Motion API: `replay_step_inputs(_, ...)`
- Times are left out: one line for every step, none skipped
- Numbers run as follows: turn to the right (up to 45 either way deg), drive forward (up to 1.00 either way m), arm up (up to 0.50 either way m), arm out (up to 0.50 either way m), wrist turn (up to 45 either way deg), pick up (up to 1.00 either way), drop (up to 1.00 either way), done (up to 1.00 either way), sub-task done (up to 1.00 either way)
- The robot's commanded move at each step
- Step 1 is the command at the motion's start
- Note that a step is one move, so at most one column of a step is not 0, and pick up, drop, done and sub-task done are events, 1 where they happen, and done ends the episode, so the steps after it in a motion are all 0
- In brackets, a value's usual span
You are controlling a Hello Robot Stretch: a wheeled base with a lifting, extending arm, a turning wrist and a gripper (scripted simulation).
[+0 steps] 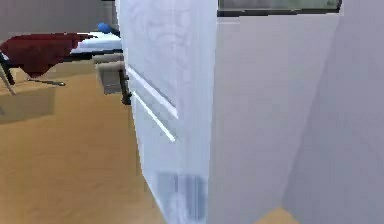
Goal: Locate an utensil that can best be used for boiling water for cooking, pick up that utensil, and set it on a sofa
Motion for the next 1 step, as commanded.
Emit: replay_step_inputs(-45.0,0.00,0.00,0.00,0.0,0.00,0.00,0.00,0.00)
